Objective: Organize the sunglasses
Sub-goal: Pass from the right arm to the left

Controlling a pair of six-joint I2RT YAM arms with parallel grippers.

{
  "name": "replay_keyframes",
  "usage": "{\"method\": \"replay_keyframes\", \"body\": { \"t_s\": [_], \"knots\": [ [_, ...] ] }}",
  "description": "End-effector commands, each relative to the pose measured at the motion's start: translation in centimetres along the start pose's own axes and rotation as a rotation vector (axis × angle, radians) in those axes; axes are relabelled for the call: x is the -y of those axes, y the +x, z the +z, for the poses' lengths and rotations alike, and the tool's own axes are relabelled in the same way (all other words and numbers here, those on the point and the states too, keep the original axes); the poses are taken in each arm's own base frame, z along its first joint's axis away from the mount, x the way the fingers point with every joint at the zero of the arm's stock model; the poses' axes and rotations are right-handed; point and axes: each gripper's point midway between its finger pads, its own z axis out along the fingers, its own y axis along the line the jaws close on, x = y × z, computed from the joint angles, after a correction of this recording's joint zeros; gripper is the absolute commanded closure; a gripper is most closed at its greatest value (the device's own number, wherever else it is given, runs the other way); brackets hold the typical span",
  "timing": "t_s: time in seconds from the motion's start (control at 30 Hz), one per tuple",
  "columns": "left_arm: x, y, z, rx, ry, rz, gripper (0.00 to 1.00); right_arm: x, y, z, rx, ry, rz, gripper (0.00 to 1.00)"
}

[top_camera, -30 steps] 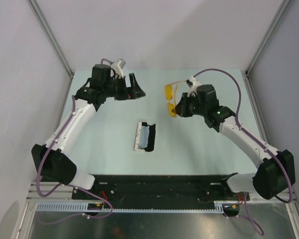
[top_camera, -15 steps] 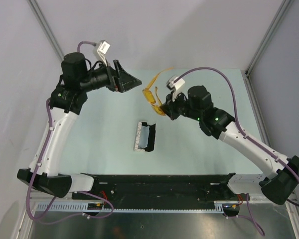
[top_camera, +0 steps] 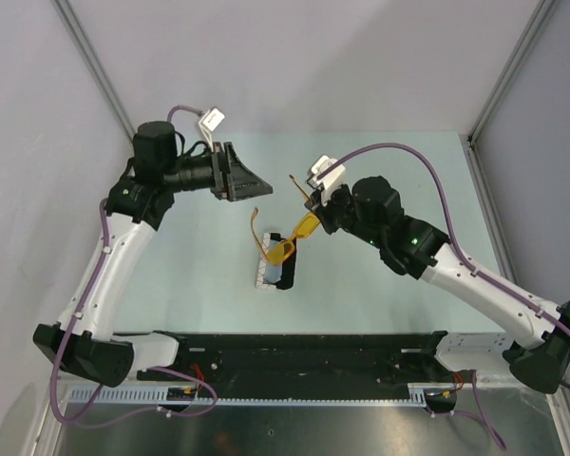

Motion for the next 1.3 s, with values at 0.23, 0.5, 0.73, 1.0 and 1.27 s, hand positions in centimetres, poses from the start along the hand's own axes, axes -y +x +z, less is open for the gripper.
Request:
{"method": "replay_keyframes", "body": {
  "t_s": [0.23, 0.5, 0.73, 1.0, 1.27],
  "knots": [
    [2.1, -0.1, -1.9, 0.056, 0.007, 0.130, 0.06, 1.8, -5.0, -1.0, 0.149, 0.087, 0.004, 1.00],
    [-0.1, -0.5, -1.0, 0.064, -0.065, 0.035, 0.05, 0.2, -8.7, -3.3, 0.284, 0.023, -0.091, 1.00],
    [-2.1, -0.1, -0.7, 0.040, -0.071, -0.133, 0.05, -0.8, -12.0, -5.7, 0.411, 0.008, -0.161, 1.00],
    [4.4, 2.5, -0.5, -0.113, 0.243, -0.049, 0.19, -0.8, -14.9, -6.8, 0.531, 0.021, -0.217, 1.00],
    [7.5, 4.8, -0.9, -0.201, 0.406, -0.026, 0.39, -0.9, -16.4, -7.2, 0.597, 0.023, -0.275, 1.00]
  ]
}}
